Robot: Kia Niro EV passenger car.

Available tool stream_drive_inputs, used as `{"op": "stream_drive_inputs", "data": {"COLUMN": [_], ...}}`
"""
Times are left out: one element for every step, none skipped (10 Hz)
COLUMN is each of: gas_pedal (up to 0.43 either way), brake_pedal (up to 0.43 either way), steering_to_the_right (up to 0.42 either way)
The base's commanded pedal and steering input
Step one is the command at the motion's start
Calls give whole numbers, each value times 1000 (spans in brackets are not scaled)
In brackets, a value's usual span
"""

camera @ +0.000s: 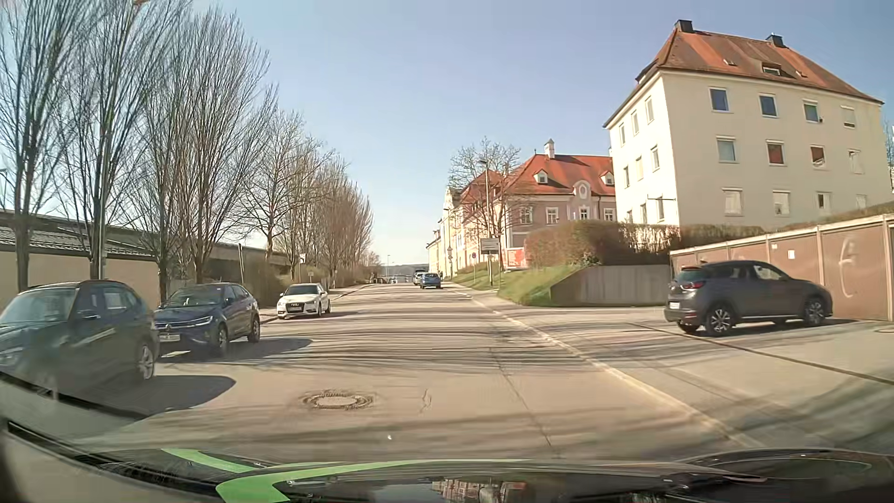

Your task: Follow the waypoints while adhering to traffic rules and regulations

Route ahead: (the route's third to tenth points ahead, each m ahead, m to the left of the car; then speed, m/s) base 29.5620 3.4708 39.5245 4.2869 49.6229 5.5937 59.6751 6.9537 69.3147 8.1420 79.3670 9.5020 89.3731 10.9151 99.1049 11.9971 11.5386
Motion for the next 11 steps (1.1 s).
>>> {"op": "stream_drive_inputs", "data": {"gas_pedal": [130, 130, 130, 130, 130, 130, 130, 130, 130, 130, 130], "brake_pedal": [0, 0, 0, 0, 0, 0, 0, 0, 0, 0, 0], "steering_to_the_right": [-26, -25, -24, -24, -23, -23, -23, -23, -23, -24, -26]}}
